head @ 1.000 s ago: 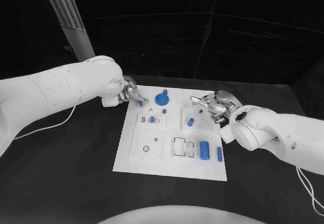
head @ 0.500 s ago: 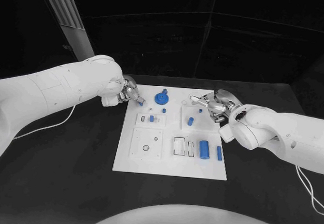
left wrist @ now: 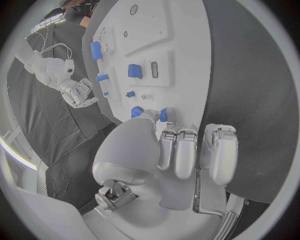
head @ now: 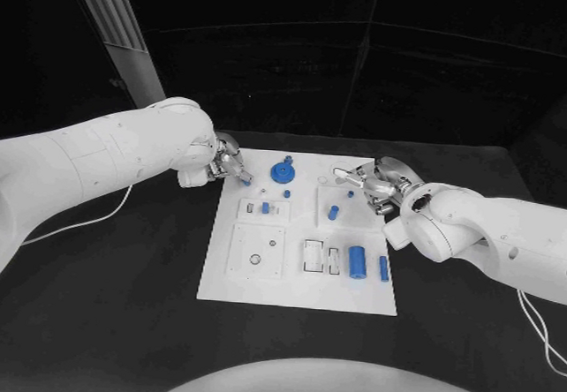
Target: Assemble the parts on the task board
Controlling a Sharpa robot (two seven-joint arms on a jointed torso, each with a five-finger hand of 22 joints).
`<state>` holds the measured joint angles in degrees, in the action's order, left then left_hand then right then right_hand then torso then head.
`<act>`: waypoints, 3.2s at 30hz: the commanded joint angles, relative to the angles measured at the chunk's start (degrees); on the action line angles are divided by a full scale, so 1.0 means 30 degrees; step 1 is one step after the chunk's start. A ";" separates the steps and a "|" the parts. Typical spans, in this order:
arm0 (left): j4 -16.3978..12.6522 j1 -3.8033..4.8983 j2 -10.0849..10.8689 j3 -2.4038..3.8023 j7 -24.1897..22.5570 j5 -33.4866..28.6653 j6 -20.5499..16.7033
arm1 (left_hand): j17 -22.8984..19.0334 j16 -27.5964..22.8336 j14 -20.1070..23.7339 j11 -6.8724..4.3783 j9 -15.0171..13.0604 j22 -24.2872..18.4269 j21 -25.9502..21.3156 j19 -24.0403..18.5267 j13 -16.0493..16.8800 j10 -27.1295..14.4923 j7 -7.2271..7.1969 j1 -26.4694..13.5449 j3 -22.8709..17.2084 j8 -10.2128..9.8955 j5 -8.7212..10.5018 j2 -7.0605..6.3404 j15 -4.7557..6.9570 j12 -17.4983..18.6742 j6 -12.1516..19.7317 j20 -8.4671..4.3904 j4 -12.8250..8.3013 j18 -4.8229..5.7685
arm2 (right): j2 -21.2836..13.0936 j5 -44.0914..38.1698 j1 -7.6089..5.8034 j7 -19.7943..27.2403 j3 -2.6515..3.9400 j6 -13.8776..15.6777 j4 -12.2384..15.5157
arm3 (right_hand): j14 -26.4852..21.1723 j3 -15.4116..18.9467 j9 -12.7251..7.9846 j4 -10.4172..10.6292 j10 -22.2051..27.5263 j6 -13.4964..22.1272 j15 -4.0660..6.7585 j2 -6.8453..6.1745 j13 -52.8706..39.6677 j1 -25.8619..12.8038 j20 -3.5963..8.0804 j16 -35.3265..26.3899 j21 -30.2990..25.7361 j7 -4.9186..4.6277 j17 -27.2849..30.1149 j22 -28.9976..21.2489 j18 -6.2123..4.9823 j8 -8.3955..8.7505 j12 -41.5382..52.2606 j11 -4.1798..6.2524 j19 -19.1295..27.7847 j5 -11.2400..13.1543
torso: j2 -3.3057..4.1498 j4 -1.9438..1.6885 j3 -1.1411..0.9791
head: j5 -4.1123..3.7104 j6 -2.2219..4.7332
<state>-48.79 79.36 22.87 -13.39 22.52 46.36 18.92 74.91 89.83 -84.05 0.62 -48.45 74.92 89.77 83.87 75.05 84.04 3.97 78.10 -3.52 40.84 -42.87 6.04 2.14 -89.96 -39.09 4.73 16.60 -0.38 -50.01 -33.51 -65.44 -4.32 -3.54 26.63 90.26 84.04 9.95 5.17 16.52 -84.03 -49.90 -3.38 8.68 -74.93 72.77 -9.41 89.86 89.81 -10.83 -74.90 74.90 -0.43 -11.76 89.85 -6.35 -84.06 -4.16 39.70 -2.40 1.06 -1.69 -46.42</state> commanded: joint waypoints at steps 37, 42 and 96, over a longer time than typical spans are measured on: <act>-0.6212 0.1186 0.4482 0.0003 0.0975 -0.2391 0.1833 | 0.5032 0.0058 -0.1984 -0.0088 -0.0300 0.5027 0.0075 0.2043 0.4984 0.1985 -0.0082 0.0806 -0.1800 0.0307 0.1269 -0.0867 0.0232 -0.0014 -0.0875 -0.0228 0.0079 0.0126 | -0.0090 -0.0158 -0.0024 0.0149 0.0007 0.0311 0.0001 | 0.1987 0.0114 0.0028 0.0017 -0.1988 0.0186 0.0007 0.0185 -0.5022 0.0034 -0.0092 0.0047 0.0062 0.0009 -0.5032 0.5032 0.0142 -0.0085 0.0049 -0.0113 -0.1979 -0.0107 | 0.0008 0.0006 0.0007 | 0.0227 -0.0190; -0.6584 0.1183 0.4562 0.0001 0.1521 -0.2394 0.2203 | 0.5032 0.0058 -0.1984 -0.0077 -0.0281 0.5027 0.0075 0.2043 0.4984 0.1985 -0.0070 0.0545 -0.1863 0.0256 0.1239 -0.0738 0.0224 -0.0014 -0.0910 -0.0225 0.0082 0.0126 | -0.0091 -0.0159 -0.0024 0.0148 0.0007 0.0318 0.0018 | 0.1987 0.0114 0.0028 0.0017 -0.1988 0.0186 0.0007 0.0185 -0.5022 0.0034 -0.0092 0.0047 0.0062 0.0009 -0.5032 0.5032 0.0142 -0.0085 0.0049 -0.0113 -0.1979 -0.0107 | 0.0009 0.0021 -0.0004 | 0.0276 -0.0199; -0.6112 0.0685 0.2841 -0.0002 0.2018 0.0671 0.0440 | 0.5032 0.0058 -0.1984 -0.0087 -0.0325 0.5027 0.0075 0.2043 0.4984 0.1985 -0.0077 0.0419 -0.2381 0.0143 0.0874 -0.0552 0.0223 -0.0014 -0.0817 -0.0220 -0.0023 0.0126 | -0.0036 -0.0430 -0.0024 0.0339 0.0007 0.0448 0.0034 | 0.1987 0.0139 0.0030 0.0009 -0.1988 0.0188 0.0008 0.0206 -0.5022 0.0097 -0.0090 0.0047 0.0062 0.0013 -0.5032 0.5032 0.0142 -0.0117 0.0049 -0.0111 -0.1979 -0.0137 | 0.0007 0.0019 0.0002 | 0.0245 -0.0351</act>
<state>-67.20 81.38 31.46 -13.42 29.59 47.56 20.62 74.90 89.82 -84.05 0.62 -49.32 74.92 89.77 84.07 75.06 84.04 5.00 79.22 -10.24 41.06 -39.92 4.05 2.55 -89.95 -40.14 4.54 16.67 -0.37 -50.14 -34.57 -65.44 -3.65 -3.55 27.79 90.26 84.04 9.94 5.17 16.52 -84.03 -49.71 -3.38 8.91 -74.94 73.00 -9.41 89.86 89.81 -10.64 -74.90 74.91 -0.42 -11.76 89.85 -6.35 -84.06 -4.36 39.72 -2.38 1.05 -0.94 -47.40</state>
